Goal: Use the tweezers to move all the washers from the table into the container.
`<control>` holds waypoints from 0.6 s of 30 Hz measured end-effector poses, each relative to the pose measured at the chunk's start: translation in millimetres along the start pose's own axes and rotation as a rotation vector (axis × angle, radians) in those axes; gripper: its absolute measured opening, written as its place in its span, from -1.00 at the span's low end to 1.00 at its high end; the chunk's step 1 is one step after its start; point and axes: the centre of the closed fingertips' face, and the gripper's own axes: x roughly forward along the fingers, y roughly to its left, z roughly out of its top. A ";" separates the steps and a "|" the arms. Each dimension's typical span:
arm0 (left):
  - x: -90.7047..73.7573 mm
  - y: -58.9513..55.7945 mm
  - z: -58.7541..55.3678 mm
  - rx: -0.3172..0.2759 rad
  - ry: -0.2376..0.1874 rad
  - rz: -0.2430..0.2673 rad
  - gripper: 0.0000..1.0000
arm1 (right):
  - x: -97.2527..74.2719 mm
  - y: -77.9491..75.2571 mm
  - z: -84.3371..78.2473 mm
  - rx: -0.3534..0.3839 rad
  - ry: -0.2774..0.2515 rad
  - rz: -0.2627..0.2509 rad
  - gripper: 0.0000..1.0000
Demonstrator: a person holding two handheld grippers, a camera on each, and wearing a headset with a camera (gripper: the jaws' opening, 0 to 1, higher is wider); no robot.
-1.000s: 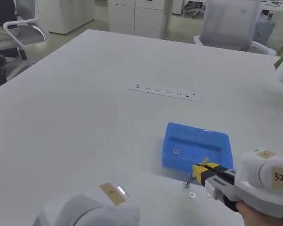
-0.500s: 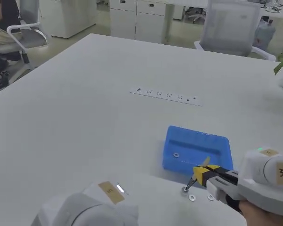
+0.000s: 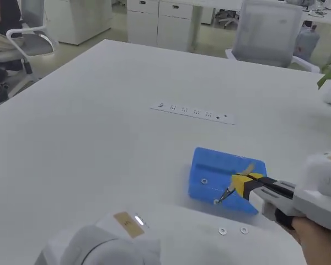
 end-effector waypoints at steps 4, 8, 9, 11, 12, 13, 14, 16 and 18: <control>-0.2 -0.5 -0.7 -0.002 0.001 -0.001 0.87 | -0.2 -3.6 8.8 0.000 -0.020 -0.007 -1.00; 0.2 -1.0 -1.4 -0.001 0.004 -0.002 0.86 | 1.0 -8.7 19.0 -0.002 -0.045 -0.025 -1.00; 0.5 -1.1 -1.5 -0.001 0.005 -0.003 0.86 | 1.7 -10.4 21.8 -0.004 -0.051 -0.031 -1.00; 0.8 -1.2 -1.7 -0.001 0.006 -0.003 0.86 | 5.4 -15.5 24.4 -0.005 -0.058 -0.041 -1.00; 1.0 -1.3 -1.9 -0.001 0.007 -0.003 0.86 | 7.1 -18.1 26.2 -0.007 -0.062 -0.048 -1.00; 1.2 -1.3 -2.2 0.000 0.009 -0.003 0.86 | 8.0 -19.1 27.5 -0.008 -0.065 -0.051 -1.00; 1.3 -1.3 -2.3 0.000 0.009 -0.004 0.86 | 10.1 -21.8 29.2 -0.008 -0.069 -0.056 -1.00; 1.3 -1.7 -2.6 -0.001 0.010 -0.008 0.86 | 14.7 -25.4 29.3 -0.014 -0.069 -0.064 -1.00; 1.4 -1.2 -3.3 -0.002 0.013 -0.009 0.86 | 18.4 -28.0 27.5 -0.027 -0.064 -0.073 -1.00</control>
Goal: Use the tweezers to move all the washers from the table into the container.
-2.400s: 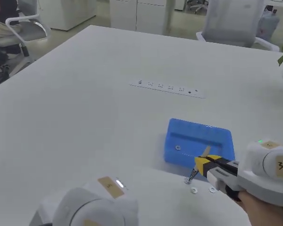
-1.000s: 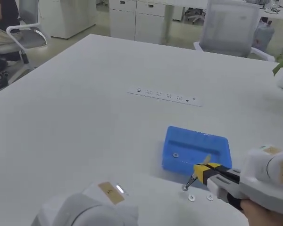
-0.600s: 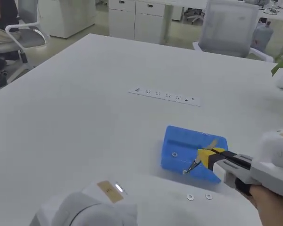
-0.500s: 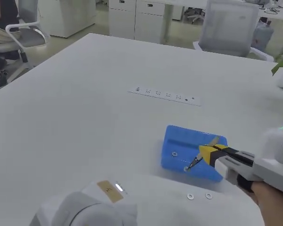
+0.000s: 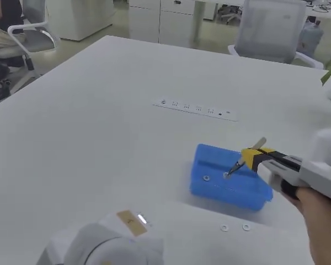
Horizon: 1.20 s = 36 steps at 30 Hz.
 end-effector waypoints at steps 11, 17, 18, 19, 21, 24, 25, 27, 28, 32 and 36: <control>0.3 6.4 -2.4 -0.007 0.011 0.011 0.85 | 23.3 -8.9 -25.8 -0.042 0.074 -0.005 -1.00; 1.4 7.5 -4.9 -0.006 0.022 0.009 0.85 | 29.9 -10.8 -33.2 -0.046 0.092 -0.005 -1.00; 1.6 7.3 -5.1 -0.006 0.023 0.007 0.85 | 31.0 -11.3 -34.0 -0.048 0.094 -0.005 -1.00; 1.8 7.2 -5.6 -0.005 0.025 0.007 0.85 | 32.2 -11.7 -35.0 -0.051 0.098 -0.004 -1.00; 2.4 7.0 -6.6 -0.005 0.030 0.006 0.85 | 34.7 -12.8 -36.6 -0.061 0.104 -0.004 -1.00; 2.9 7.2 -7.0 -0.013 0.030 0.005 0.85 | 38.8 -13.6 -40.2 -0.060 0.114 0.000 -1.00; 3.2 7.4 -7.3 -0.015 0.030 0.006 0.85 | 39.7 -13.5 -41.4 -0.061 0.118 0.001 -1.00; 3.6 7.8 -8.1 -0.016 0.033 0.007 0.85 | 41.2 -12.9 -43.6 -0.063 0.123 0.002 -1.00; 3.7 8.1 -8.6 -0.017 0.035 0.008 0.85 | 41.7 -12.8 -44.5 -0.066 0.124 0.001 -1.00; 3.9 8.9 -9.6 -0.023 0.036 0.006 0.84 | 43.8 -14.0 -49.0 -0.065 0.135 0.001 -1.00; 3.9 9.2 -11.7 -0.022 0.043 0.005 0.84 | 44.8 -16.0 -51.6 -0.080 0.138 -0.011 -1.00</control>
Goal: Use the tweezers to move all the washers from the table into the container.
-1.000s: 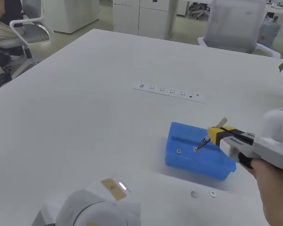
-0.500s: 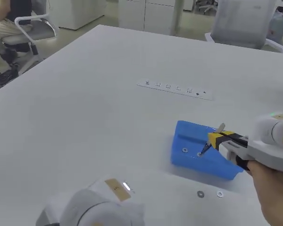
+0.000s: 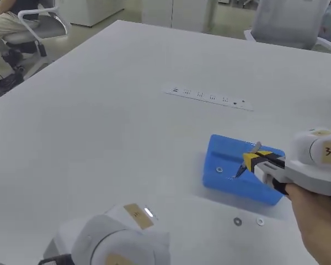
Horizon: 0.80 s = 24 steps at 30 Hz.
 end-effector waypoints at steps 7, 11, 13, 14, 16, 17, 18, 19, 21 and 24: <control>0.5 -1.9 -0.1 0.002 0.001 -0.009 0.84 | 1.8 -0.5 -3.3 0.013 0.005 0.003 -1.00; 0.8 -2.3 0.5 0.003 -0.001 -0.009 0.84 | 1.2 0.1 -3.9 0.007 -0.001 -0.001 -1.00; 0.9 -3.1 0.9 0.002 -0.004 -0.012 0.84 | 1.1 1.0 -3.7 0.016 -0.002 0.004 -0.99; 0.9 -4.3 1.2 0.003 -0.006 -0.018 0.85 | 1.1 0.9 -3.7 0.020 0.000 0.006 -0.99; 1.1 -6.5 2.1 0.003 -0.010 -0.026 0.87 | 0.7 1.0 -3.8 0.034 0.005 0.011 -0.98; 1.0 -7.3 2.5 0.004 -0.011 -0.028 0.87 | 0.5 1.0 -3.9 0.039 0.006 0.012 -0.98; 0.8 -8.1 3.0 0.009 -0.011 -0.027 0.87 | 0.6 0.8 -4.0 0.043 0.007 0.011 -0.98; 0.7 -8.7 3.4 0.012 -0.013 -0.028 0.87 | 0.6 0.5 -4.0 0.044 0.007 0.010 -0.98; -0.1 -9.5 4.1 0.018 -0.013 -0.028 0.86 | 0.0 -0.9 -4.3 0.043 0.010 0.003 -0.98; -1.7 -9.5 4.9 0.026 -0.015 -0.025 0.86 | -3.1 -1.8 -0.4 0.048 -0.001 0.001 -0.98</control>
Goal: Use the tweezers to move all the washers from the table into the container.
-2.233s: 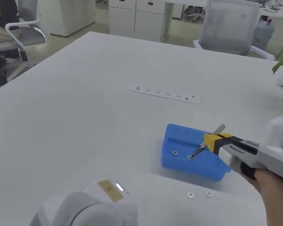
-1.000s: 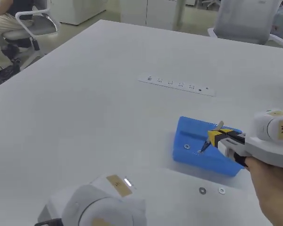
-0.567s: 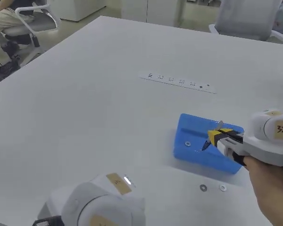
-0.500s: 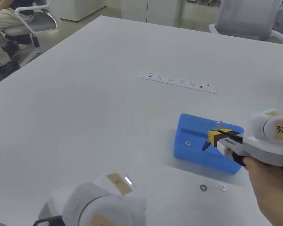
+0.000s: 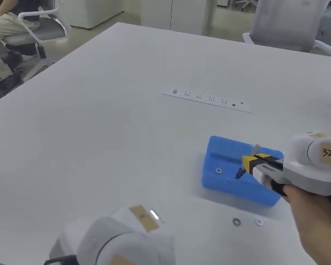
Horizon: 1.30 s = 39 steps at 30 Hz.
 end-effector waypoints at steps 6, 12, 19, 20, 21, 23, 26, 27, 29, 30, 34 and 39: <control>-2.5 0.0 1.2 0.003 -0.008 0.005 0.86 | -13.4 1.0 11.9 0.010 -0.035 -0.001 -0.98; -5.4 -2.2 4.3 0.004 -0.023 0.009 0.86 | -35.4 9.4 31.3 0.004 -0.089 0.013 -0.98; -6.4 -4.5 4.0 0.010 -0.024 0.010 0.85 | -57.9 20.0 42.6 -0.009 -0.123 0.035 -0.98; -6.5 -4.7 4.1 0.009 -0.025 0.009 0.85 | -59.7 20.6 42.3 -0.008 -0.124 0.037 -0.98; -6.5 -4.8 4.0 0.007 -0.026 0.009 0.85 | -62.4 22.2 41.4 -0.005 -0.125 0.042 -0.98; -6.5 -5.0 3.8 0.010 -0.025 0.010 0.85 | -65.2 23.8 37.2 -0.001 -0.118 0.053 -0.98; -6.7 -5.4 3.9 0.011 -0.026 0.009 0.85 | -69.1 27.5 31.0 -0.004 -0.105 0.060 -0.98; -6.7 -5.5 3.8 0.011 -0.026 0.009 0.85 | -69.9 28.7 28.9 -0.003 -0.100 0.063 -0.98; -6.5 -5.6 3.5 0.012 -0.025 0.009 0.85 | -70.7 30.6 22.8 -0.003 -0.086 0.067 -0.98; -6.4 -5.5 3.3 0.013 -0.025 0.010 0.85 | -71.8 31.2 19.6 0.000 -0.081 0.068 -0.98; -6.1 -5.5 3.1 0.009 -0.025 0.009 0.85 | -71.8 32.5 7.9 0.018 -0.063 0.074 -0.98; -5.3 -4.7 1.7 0.010 -0.021 0.009 0.84 | -69.7 35.5 -11.2 0.043 -0.036 0.068 -0.98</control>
